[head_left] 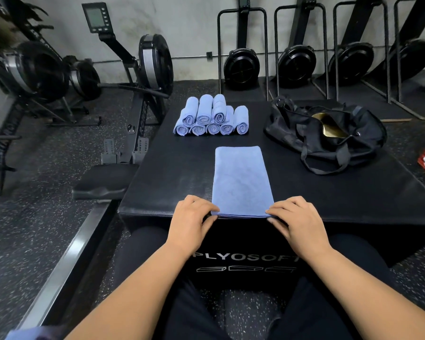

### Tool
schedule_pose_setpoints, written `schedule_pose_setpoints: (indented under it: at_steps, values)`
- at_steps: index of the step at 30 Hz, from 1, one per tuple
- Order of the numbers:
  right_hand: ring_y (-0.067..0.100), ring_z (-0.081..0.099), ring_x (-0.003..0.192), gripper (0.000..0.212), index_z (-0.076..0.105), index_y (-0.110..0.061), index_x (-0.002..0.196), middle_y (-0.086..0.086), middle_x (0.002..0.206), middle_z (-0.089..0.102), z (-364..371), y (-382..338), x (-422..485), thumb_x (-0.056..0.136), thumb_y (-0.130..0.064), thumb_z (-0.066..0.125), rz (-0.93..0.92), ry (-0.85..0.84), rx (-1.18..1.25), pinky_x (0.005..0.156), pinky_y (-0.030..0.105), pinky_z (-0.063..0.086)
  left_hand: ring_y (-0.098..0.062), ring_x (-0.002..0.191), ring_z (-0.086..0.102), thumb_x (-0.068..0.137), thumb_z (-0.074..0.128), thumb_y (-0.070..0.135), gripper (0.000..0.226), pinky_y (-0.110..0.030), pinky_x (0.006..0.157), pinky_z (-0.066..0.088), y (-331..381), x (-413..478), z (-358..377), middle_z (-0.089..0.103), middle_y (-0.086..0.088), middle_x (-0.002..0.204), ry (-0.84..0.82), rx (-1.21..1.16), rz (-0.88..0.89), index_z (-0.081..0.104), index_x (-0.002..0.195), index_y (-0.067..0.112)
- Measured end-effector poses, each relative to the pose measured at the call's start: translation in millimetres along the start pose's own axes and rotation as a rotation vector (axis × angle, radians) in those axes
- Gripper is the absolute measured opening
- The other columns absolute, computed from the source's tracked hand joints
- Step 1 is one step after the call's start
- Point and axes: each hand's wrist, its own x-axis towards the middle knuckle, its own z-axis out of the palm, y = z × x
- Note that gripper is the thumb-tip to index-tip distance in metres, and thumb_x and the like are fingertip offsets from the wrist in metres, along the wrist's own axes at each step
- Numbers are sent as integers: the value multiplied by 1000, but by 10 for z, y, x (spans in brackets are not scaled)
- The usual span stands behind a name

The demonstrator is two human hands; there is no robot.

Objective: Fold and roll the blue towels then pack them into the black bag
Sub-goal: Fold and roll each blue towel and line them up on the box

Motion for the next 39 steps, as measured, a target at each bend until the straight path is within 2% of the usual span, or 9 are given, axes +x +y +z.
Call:
schedule_pose_setpoints:
  at_steps: [6,11,16,19,22,26,29,34,39]
  values:
    - [13,50,94,13,76,-33,101,-23,99,67,10,-21,67,97,-43,69,212,-32,178,82,36,48,-7,101,56,97,74,33,12,-41,96,47,-16,33,-7,69,28,93,-7,-122,-144,74,108,36]
    - [9,52,92,11,79,-37,97,-23,89,68,17,-18,148,91,-46,75,352,-26,321,80,30,47,-5,104,54,95,76,33,10,-37,96,48,2,80,32,65,37,103,-4,-237,-255,74,104,37]
    - [8,57,96,15,77,-43,98,-30,87,69,14,-31,207,87,-35,84,480,-22,455,84,24,48,-5,104,54,93,76,32,7,-35,94,48,19,120,78,68,34,95,9,-270,-319,74,99,36]
    - [9,55,95,16,74,-44,95,-24,87,69,25,-60,209,87,-34,83,445,-28,427,82,28,49,-4,100,53,91,76,31,7,-37,94,48,48,131,91,69,24,89,23,-237,-341,73,94,36]
    - [9,52,93,13,74,-42,91,-20,91,63,52,-52,204,87,-33,82,412,-18,370,80,31,49,-3,98,51,89,79,28,13,-35,93,48,60,147,104,61,19,95,49,-230,-339,72,91,39]
    - [11,51,91,6,79,-34,95,-16,94,54,88,-45,184,90,-32,80,355,17,270,78,31,48,-5,107,48,89,79,16,22,-30,95,44,35,159,109,57,18,101,62,-221,-207,77,96,37]
    - [16,51,88,9,81,-25,100,-11,95,55,131,-34,152,94,-30,77,238,73,133,71,35,50,-14,103,50,90,77,13,22,-38,92,46,14,143,143,58,18,100,67,-152,-142,80,96,33]
    - [23,49,80,16,79,-22,105,-6,96,59,195,20,102,102,-31,67,71,117,-44,63,43,44,-17,103,52,89,74,14,23,-44,88,45,-12,131,134,59,17,102,96,-56,-108,80,98,34]
    - [23,51,84,24,79,-23,115,-6,102,62,138,51,66,99,-35,65,12,92,-48,65,41,43,-19,108,53,91,70,26,19,-44,86,44,-40,85,109,62,18,108,103,-6,-56,81,103,36]
